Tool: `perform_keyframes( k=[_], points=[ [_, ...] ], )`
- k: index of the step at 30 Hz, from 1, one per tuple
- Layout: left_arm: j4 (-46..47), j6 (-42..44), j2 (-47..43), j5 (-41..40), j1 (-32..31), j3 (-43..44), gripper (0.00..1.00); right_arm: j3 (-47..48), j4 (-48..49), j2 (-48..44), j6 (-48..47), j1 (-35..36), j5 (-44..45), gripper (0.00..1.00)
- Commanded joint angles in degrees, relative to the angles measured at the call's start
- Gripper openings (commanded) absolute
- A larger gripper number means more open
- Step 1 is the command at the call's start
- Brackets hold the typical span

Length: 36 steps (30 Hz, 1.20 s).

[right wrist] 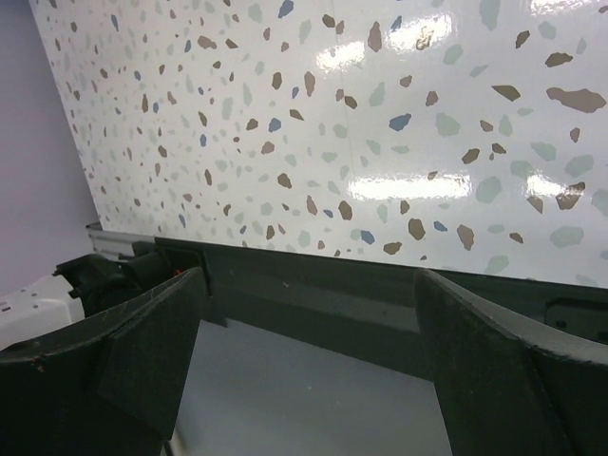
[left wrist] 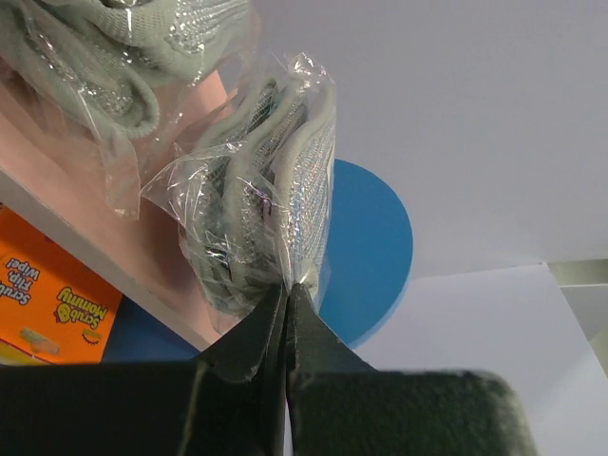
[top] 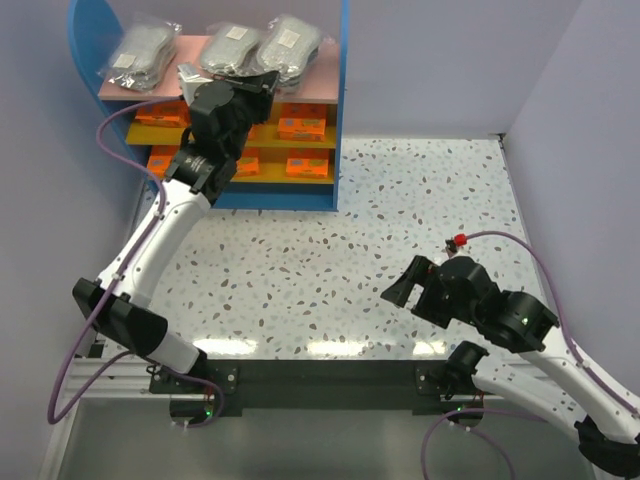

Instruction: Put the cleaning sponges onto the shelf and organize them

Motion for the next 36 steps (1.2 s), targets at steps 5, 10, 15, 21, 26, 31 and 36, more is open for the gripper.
perform_keyframes(
  k=[5, 10, 15, 21, 26, 31, 36],
  points=[
    [4.75, -4.13, 5.07, -7.33, -2.41, 6.59, 0.0, 2.2, -2.07, -2.1, 1.43, -0.16, 3.95, 0.95],
    [4.75, -5.54, 7.36, -8.83, -3.46, 6.86, 0.0, 2.2, -3.03, -2.9, 1.61, -0.16, 4.66, 0.95],
    [6.25, -4.84, 8.16, -8.83, -4.34, 7.12, 0.02, 1.94, -3.56, -3.6, 2.14, -0.25, 5.19, 0.95],
    [7.83, -2.82, 8.77, -7.87, -4.43, 6.24, 0.66, 1.85, -2.69, -3.07, 1.61, -0.25, 4.57, 0.96],
    [10.47, 2.09, 6.84, -6.55, -4.35, 6.15, 1.0, 1.5, -1.72, -2.9, 1.26, -0.16, 4.05, 0.97],
    [10.91, 8.6, 0.01, -5.23, -4.34, 3.17, 1.0, 0.89, -1.1, -3.25, 1.0, -0.16, 3.78, 0.97],
    [10.56, 16.51, -9.67, 1.07, -4.34, -6.56, 1.0, 0.71, 0.3, -3.25, -1.02, -0.16, 3.17, 0.98]
  ],
)
